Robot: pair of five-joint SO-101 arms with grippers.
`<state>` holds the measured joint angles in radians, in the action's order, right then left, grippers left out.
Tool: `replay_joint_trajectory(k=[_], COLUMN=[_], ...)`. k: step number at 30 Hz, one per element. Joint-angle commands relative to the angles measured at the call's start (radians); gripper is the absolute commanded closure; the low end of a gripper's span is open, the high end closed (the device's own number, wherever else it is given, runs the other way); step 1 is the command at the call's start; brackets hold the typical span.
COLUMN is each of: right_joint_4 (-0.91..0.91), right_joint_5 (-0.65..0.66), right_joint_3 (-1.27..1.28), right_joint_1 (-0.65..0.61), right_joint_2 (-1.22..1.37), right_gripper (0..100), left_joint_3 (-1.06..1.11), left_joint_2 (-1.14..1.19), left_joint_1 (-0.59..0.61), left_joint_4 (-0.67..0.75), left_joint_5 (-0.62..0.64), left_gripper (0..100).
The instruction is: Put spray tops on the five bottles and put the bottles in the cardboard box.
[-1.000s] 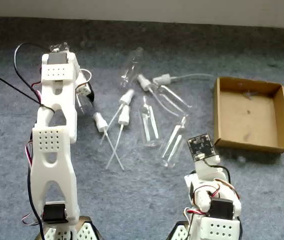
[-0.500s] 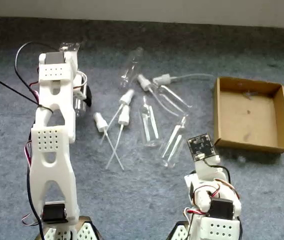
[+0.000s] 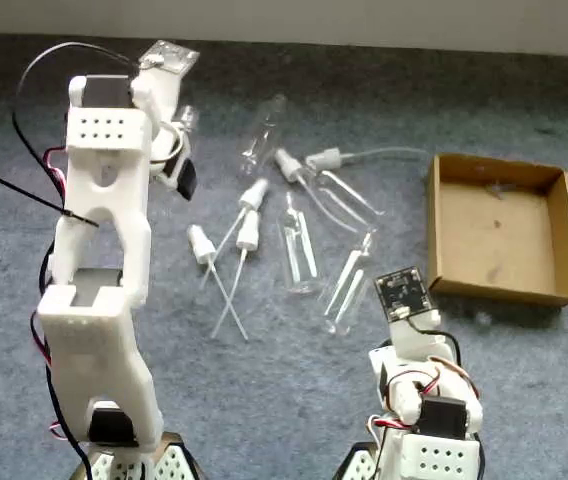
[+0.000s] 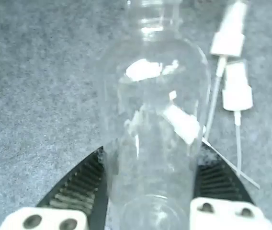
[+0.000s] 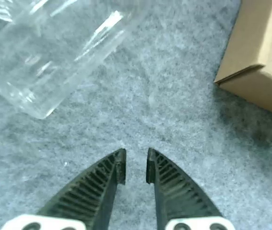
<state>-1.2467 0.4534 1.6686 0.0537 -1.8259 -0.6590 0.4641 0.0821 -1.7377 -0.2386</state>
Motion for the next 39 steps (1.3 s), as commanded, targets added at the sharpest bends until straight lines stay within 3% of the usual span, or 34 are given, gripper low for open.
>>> replay_joint_trajectory(k=[1, 9, 22, 32, 39], right_joint_4=[0.038, 0.005, -0.173, -0.174, -0.174], right_joint_5=[0.011, 0.008, 0.152, 0.141, 0.008], right_joint_3=[0.097, 0.088, -0.424, -0.625, -0.78], right_joint_1=[0.016, 0.054, 0.182, 0.245, 0.243], right_joint_2=[-0.012, -0.012, 0.007, 0.51, 0.763], right_gripper=[92.0, 92.0, 92.0, 92.0, 91.9], left_joint_3=[0.277, 0.719, 1.362, 1.727, 1.975], left_joint_2=[-0.348, -0.792, -1.417, -1.883, -2.256], left_joint_1=[-0.108, -0.147, -0.148, -0.148, -0.142], left_joint_4=[-0.017, -0.006, 0.255, 0.387, 0.46], left_joint_5=[-0.081, -0.18, -0.18, -0.296, -0.296], left_gripper=[91, 91, 91, 91, 90])
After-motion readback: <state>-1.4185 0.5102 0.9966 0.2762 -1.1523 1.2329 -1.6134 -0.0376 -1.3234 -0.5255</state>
